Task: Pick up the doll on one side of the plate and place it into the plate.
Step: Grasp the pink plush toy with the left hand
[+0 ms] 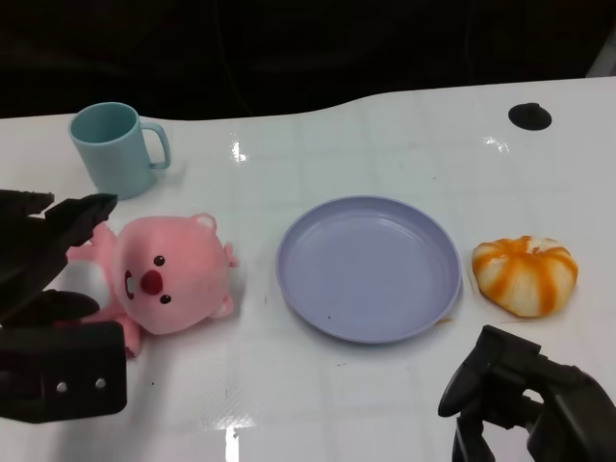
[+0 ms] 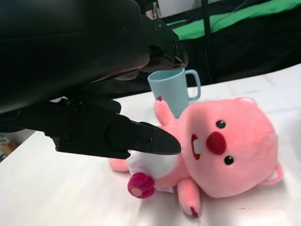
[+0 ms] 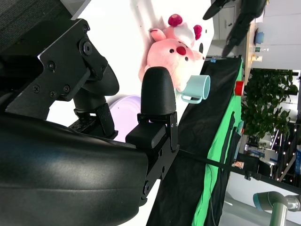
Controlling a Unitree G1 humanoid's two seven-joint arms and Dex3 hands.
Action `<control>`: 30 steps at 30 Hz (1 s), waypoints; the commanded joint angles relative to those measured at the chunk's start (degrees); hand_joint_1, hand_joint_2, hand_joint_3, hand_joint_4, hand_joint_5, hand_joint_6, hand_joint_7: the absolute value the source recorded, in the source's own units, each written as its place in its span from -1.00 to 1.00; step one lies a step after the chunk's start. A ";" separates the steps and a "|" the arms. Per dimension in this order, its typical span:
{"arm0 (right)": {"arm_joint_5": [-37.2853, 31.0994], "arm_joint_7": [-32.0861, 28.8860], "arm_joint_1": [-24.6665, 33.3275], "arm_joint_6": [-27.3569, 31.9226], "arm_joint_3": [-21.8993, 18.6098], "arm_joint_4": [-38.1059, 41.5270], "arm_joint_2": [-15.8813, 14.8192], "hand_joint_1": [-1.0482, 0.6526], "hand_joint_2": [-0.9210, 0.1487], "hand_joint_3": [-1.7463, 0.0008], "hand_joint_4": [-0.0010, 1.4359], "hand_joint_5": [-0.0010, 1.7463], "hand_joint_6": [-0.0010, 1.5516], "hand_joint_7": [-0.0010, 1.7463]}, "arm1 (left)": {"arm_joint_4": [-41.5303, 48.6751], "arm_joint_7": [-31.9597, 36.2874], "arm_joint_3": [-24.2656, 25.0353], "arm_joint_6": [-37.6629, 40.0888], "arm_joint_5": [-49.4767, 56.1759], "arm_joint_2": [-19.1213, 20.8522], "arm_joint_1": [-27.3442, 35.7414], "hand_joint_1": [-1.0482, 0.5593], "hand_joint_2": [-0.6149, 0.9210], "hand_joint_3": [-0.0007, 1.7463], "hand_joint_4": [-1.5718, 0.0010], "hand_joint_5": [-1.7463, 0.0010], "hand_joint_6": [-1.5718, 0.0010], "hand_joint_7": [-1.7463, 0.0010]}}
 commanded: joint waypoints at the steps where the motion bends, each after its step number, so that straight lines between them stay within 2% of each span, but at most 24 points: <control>1: -0.06 -0.20 0.38 0.63 -0.20 -1.13 -0.20 0.35 -0.05 -0.58 -0.05 1.00 -0.23 0.75 | 3.12 0.85 -1.43 -0.01 0.76 1.55 -2.06 -0.63 0.98 -0.99 0.96 0.69 0.82 1.00; 11: 0.25 -0.19 0.74 0.89 -0.06 -1.57 -0.16 0.34 -0.05 -0.57 -0.04 1.00 -0.22 0.76 | 17.93 0.35 -9.96 0.85 3.53 0.13 -11.35 -0.62 1.00 -0.99 0.96 0.74 0.82 1.00; 24: -0.53 -0.46 1.17 1.52 0.42 -2.35 -0.30 0.33 -0.02 -0.59 -0.04 1.00 -0.22 0.75 | 46.14 8.68 -20.45 -4.56 2.85 -5.56 -23.84 -0.47 1.00 -0.94 0.82 0.83 0.73 0.98; 25: -0.64 -0.51 1.18 1.58 0.45 -2.39 -0.26 0.33 -0.02 -0.59 -0.04 1.00 -0.22 0.75 | 47.80 9.20 -20.95 -5.04 2.59 -6.10 -24.49 -0.33 1.00 -0.95 0.72 0.84 0.57 0.96; 26: -0.77 -0.52 1.17 1.56 0.49 -2.41 -0.25 0.33 -0.02 -0.59 -0.04 1.00 -0.22 0.75 | 49.91 10.09 -21.41 -5.26 2.35 -6.95 -25.19 -0.27 1.00 -0.95 0.67 0.85 0.49 0.95; 28: -0.94 -0.53 1.16 1.49 0.56 -2.42 -0.23 0.33 -0.01 -0.59 -0.04 1.00 -0.21 0.75 | 53.68 12.00 -22.35 -5.73 2.16 -8.22 -26.42 -0.10 1.00 -0.94 0.35 0.86 0.18 0.93; 30: -0.86 -0.50 1.18 1.44 0.57 -2.37 -0.20 0.33 -0.02 -0.59 -0.04 1.00 -0.21 0.74 | 57.34 14.14 -23.00 -6.42 1.79 -9.17 -27.47 -0.05 1.00 -0.93 0.18 0.83 0.05 0.92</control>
